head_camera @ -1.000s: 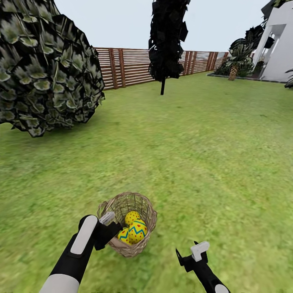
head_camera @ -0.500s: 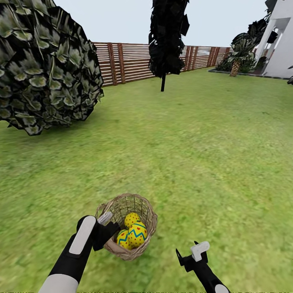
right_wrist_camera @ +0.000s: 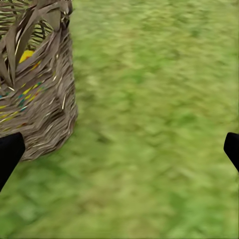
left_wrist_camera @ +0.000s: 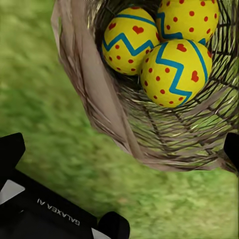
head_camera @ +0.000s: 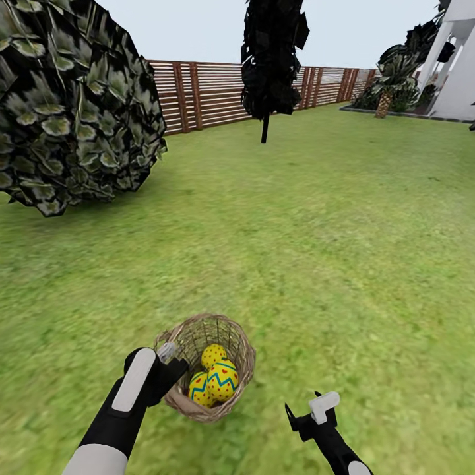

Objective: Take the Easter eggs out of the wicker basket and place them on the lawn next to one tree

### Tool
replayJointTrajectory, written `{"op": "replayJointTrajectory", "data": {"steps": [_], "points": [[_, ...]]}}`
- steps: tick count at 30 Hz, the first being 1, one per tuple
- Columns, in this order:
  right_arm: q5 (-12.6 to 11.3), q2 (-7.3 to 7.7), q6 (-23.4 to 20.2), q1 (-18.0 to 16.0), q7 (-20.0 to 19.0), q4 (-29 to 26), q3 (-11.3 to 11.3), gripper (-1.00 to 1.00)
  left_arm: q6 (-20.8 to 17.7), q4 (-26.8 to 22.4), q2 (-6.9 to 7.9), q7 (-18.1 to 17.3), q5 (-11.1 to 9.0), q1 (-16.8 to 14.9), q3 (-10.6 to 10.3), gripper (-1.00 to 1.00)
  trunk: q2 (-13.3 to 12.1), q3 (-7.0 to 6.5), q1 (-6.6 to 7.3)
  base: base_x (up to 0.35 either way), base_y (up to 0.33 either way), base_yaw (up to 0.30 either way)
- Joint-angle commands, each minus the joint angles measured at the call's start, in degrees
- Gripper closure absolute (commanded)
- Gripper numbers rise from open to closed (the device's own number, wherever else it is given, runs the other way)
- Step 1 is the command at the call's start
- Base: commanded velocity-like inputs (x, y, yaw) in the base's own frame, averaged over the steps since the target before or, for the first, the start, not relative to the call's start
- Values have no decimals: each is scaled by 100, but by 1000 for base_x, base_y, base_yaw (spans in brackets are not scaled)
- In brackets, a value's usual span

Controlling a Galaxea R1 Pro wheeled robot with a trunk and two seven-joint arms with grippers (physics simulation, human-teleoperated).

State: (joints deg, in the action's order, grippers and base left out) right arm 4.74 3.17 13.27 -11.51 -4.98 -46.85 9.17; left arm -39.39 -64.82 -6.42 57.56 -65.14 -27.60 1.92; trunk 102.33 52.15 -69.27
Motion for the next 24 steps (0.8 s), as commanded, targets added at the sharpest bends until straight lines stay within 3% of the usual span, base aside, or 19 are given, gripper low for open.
{"op": "replayJointTrajectory", "data": {"steps": [1,13,17,24], "points": [[0,0,0,0,2,0,2,-100,1,3,0,4,0,0,1,-100,0,2,0,55,0,0],[34,1,-27,0,92,0,23,-100,30,57,0,10,2,0,24,-100,0,11,0,83,-19,0],[36,0,-30,0,93,5,22,-100,342,151,4,17,-13,0,26,-100,0,32,0,19,-6,0],[36,-1,-28,0,93,9,16,-100,435,325,0,16,-7,1,19,-100,0,92,0,1,0,0]]}}
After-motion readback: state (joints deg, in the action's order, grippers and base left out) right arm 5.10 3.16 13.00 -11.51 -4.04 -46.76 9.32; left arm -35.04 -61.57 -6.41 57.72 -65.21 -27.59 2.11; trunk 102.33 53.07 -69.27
